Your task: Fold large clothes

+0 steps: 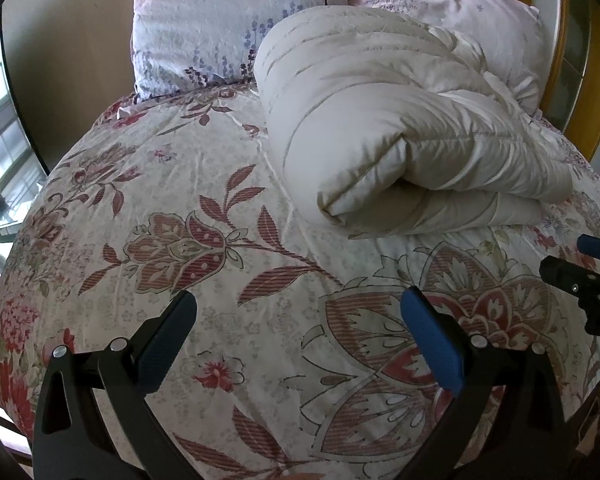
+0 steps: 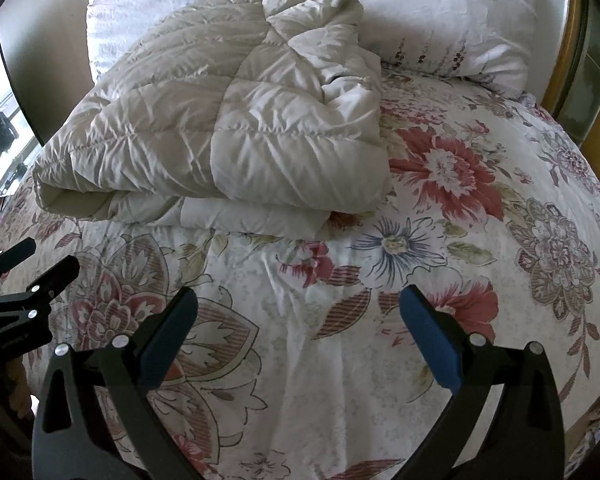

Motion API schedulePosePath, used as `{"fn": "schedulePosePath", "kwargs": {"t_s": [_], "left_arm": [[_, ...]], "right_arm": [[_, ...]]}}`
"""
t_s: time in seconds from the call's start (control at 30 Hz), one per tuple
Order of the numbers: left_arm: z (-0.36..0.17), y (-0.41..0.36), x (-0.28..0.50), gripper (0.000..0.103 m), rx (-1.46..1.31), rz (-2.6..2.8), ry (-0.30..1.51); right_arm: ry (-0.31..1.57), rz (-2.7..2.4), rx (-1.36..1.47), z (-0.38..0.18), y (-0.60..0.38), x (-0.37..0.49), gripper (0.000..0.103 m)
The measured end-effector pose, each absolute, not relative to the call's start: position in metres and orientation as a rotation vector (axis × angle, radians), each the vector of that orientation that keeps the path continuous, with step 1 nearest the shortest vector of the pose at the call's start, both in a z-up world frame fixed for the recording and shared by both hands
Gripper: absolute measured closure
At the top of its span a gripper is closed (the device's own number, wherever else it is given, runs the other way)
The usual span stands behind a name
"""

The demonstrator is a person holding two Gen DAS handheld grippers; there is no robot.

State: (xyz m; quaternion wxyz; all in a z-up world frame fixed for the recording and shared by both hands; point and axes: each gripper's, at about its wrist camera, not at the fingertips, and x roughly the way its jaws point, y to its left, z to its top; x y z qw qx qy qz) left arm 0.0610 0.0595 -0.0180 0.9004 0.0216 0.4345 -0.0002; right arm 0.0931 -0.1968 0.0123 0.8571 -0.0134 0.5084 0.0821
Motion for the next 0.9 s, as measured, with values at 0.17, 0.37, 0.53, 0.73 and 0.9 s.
{"fn": "schedulePosePath", "kwargs": {"t_s": [0.17, 0.37, 0.53, 0.73, 0.9], "left_arm": [[-0.0185, 0.0606, 0.0614, 0.001, 0.043, 0.001, 0.900], [-0.0202, 0.0608, 0.0620, 0.001, 0.041, -0.001, 0.903], [-0.0209, 0.0608, 0.0621, 0.001, 0.037, -0.001, 0.904], [-0.0208, 0.0612, 0.0627, 0.001, 0.037, -0.001, 0.904], [-0.0204, 0.0615, 0.0631, 0.001, 0.037, -0.002, 0.904]], "right_arm": [[1.068, 0.172, -0.028, 0.0122, -0.1959, 0.0930, 0.002], [1.068, 0.173, -0.029, 0.0117, -0.1952, 0.0928, 0.002], [1.068, 0.174, -0.031, 0.0106, -0.1939, 0.0931, 0.002], [1.068, 0.173, -0.029, 0.0110, -0.1938, 0.0927, 0.002], [1.068, 0.174, -0.030, 0.0109, -0.1938, 0.0928, 0.002]]}}
